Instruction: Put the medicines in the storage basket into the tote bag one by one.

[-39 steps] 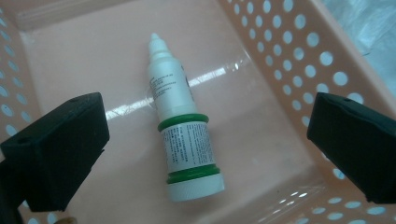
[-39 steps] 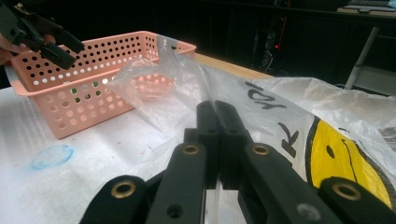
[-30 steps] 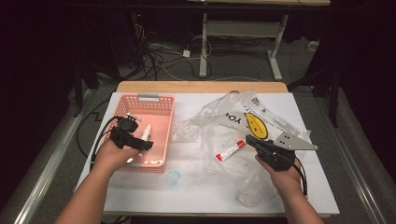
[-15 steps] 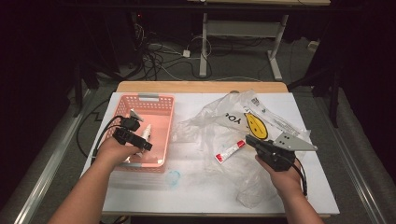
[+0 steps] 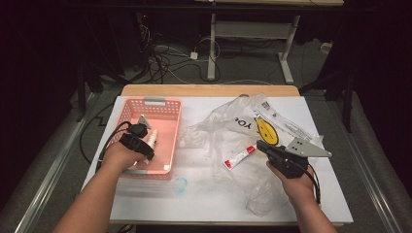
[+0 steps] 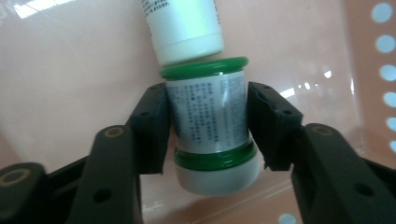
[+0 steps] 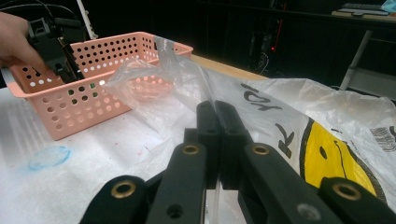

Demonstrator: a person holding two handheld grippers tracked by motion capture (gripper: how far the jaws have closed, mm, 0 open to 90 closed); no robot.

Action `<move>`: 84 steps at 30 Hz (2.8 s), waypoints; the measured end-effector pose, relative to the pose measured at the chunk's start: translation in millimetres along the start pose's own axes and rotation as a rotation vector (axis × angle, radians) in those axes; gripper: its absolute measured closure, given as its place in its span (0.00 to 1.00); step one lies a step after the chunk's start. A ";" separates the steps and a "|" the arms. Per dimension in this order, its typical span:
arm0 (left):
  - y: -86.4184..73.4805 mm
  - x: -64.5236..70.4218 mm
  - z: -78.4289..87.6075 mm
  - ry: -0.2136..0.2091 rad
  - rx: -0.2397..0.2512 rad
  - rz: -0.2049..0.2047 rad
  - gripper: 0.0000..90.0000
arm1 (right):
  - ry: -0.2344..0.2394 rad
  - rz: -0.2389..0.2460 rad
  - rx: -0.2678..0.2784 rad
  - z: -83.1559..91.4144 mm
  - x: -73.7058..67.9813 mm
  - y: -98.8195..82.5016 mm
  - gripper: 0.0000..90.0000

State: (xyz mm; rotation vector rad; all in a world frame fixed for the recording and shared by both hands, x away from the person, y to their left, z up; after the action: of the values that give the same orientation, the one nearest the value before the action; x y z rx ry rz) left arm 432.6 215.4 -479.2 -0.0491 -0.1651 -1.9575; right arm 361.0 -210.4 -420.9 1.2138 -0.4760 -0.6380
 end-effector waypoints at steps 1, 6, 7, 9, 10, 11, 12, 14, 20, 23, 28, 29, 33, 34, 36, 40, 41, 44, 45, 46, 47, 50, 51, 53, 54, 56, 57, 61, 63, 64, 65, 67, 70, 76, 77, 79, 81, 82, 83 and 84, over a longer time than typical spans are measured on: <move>0.1 0.2 -0.4 0.002 -0.003 -0.001 0.56 | 0.000 0.002 0.000 0.0 0.0 0.0 1.00; 0.1 0.0 -0.5 0.006 -0.002 0.000 0.58 | -0.002 0.005 0.003 0.2 -0.5 0.6 1.00; 0.0 0.1 -0.4 0.008 -0.001 -0.001 0.59 | -0.002 0.003 0.003 0.4 -0.3 0.6 1.00; -0.3 0.5 -0.1 0.008 0.000 -0.005 0.59 | -0.002 0.000 0.002 0.5 -0.2 0.4 1.00; -0.7 1.0 0.1 0.011 0.001 -0.009 0.59 | -0.003 0.002 0.001 0.4 -0.1 0.3 1.00; -1.2 1.6 0.4 0.013 0.004 -0.016 0.59 | -0.003 0.003 0.001 0.3 -0.1 0.3 1.00; -1.8 2.3 0.8 0.012 0.009 -0.019 0.59 | -0.002 0.002 0.002 0.4 -0.2 0.5 1.00; -3.3 2.2 2.2 0.007 0.014 -0.021 0.59 | -0.002 0.004 0.003 0.9 0.2 0.7 1.00; -8.4 3.4 8.0 0.006 0.037 -0.032 0.60 | -0.006 0.000 0.006 1.8 1.2 1.1 1.00; -11.8 3.9 8.1 0.007 0.038 -0.039 0.60 | -0.006 0.000 0.005 1.4 1.0 1.0 1.00; -15.1 4.9 11.3 -0.004 0.063 -0.048 0.60 | -0.003 0.001 0.002 0.1 0.0 0.7 1.00; -15.6 6.0 12.6 -0.008 0.073 -0.051 0.60 | -0.003 0.003 0.002 0.0 0.1 0.5 1.00; -18.0 11.7 16.9 -0.010 0.112 -0.060 0.60 | -0.002 -0.001 0.000 -0.3 0.4 -0.1 1.00; -18.6 13.1 17.7 -0.014 0.128 -0.056 0.60 | -0.002 -0.001 -0.001 -0.4 0.3 -0.2 1.00; -20.0 15.1 19.9 -0.017 0.160 -0.056 0.60 | -0.001 0.002 -0.001 -0.6 0.0 -0.1 1.00; -23.9 21.5 23.6 -0.035 0.220 -0.066 0.60 | 0.000 0.000 0.000 -0.4 0.1 0.0 1.00; -24.4 23.4 24.9 -0.034 0.247 -0.066 0.60 | -0.001 0.001 -0.001 -0.5 0.1 -0.1 1.00; -26.4 29.5 27.8 -0.022 0.300 -0.083 0.60 | -0.002 0.002 0.000 -0.5 -0.2 0.1 1.00; -27.1 31.5 28.4 -0.030 0.316 -0.088 0.60 | -0.001 0.001 -0.001 -0.4 -0.5 0.1 1.00; -27.8 33.1 29.4 -0.033 0.333 -0.094 0.60 | 0.000 0.001 -0.001 -0.3 -0.6 0.0 1.00; -28.3 34.7 30.5 -0.032 0.352 -0.094 0.60 | -0.002 0.001 -0.002 -0.2 -0.6 0.1 1.00; -30.0 38.6 34.2 -0.022 0.409 -0.107 0.60 | -0.001 0.002 0.002 0.0 -0.2 0.4 1.00; -30.3 39.4 35.0 -0.017 0.423 -0.106 0.60 | -0.002 0.002 0.002 0.0 -0.1 0.4 1.00; -31.2 41.5 36.8 -0.021 0.457 -0.104 0.60 | 0.000 -0.002 -0.001 -0.1 -0.2 0.0 1.00; -31.6 42.6 37.2 -0.027 0.475 -0.101 0.60 | 0.000 0.000 0.000 -0.3 -0.1 0.0 1.00; -32.8 44.4 37.5 -0.030 0.502 -0.101 0.60 | -0.002 0.000 -0.002 -0.2 -0.4 0.0 1.00; -33.4 45.5 37.3 -0.030 0.510 -0.104 0.60 | -0.001 0.004 0.000 -0.2 -0.5 0.2 1.00; -36.2 50.1 36.3 -0.051 0.529 -0.122 0.60 | -0.001 0.003 0.001 -0.2 -0.9 0.5 1.00; -37.5 52.5 35.8 -0.039 0.542 -0.130 0.60 | 0.000 0.002 0.001 -0.3 -1.3 0.4 1.00; -38.3 53.8 35.6 -0.035 0.548 -0.135 0.60 | 0.001 0.002 0.001 -0.4 -1.5 0.4 1.00; -39.1 54.7 35.7 -0.033 0.555 -0.139 0.60 | 0.002 0.004 0.001 -0.4 -1.7 0.4 1.00; -40.7 55.5 36.5 -0.029 0.577 -0.136 0.60 | 0.002 0.006 0.001 -0.4 -2.2 0.5 1.00; -43.3 56.3 37.6 -0.025 0.611 -0.134 0.60 | 0.002 0.007 0.002 -0.2 -2.2 0.7 1.00; -50.2 56.5 36.1 -0.026 0.659 -0.133 0.60 | 0.007 0.011 0.004 0.4 -2.5 1.5 1.00; -50.8 56.4 35.7 -0.030 0.662 -0.131 0.60 | 0.005 0.011 0.004 0.3 -2.5 1.6 1.00; -51.2 55.8 36.2 -0.033 0.663 -0.132 0.60 | 0.004 0.010 0.006 -0.1 -2.6 1.9 1.00; -51.1 53.6 38.3 -0.038 0.670 -0.121 0.60 | 0.004 0.011 0.006 -0.3 -2.7 2.1 1.00; -51.1 53.6 39.0 -0.043 0.675 -0.118 0.60 | 0.004 0.012 0.005 -0.3 -2.7 2.2 1.00; -51.3 53.5 40.5 -0.047 0.682 -0.116 0.60 | 0.004 0.012 0.005 -0.1 -2.7 2.3 1.00; -51.5 53.9 42.0 -0.054 0.690 -0.115 0.60 | 0.004 0.012 0.005 0.1 -2.7 2.4 1.00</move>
State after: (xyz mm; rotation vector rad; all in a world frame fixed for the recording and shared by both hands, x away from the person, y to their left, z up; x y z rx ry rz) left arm 362.6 191.1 -436.4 0.3658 -0.8819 -1.9165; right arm 359.4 -208.1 -418.6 1.2161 -0.4815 -0.6241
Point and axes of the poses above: each handheld gripper's, and its own axes: z roughly backward along the jaws, y roughly out of its top, x roughly to its right, the point moved 4 cm from there along -z, roughly forward along the jaws, and after that the axes turned 3 degrees about y, right-handed, at the moved point
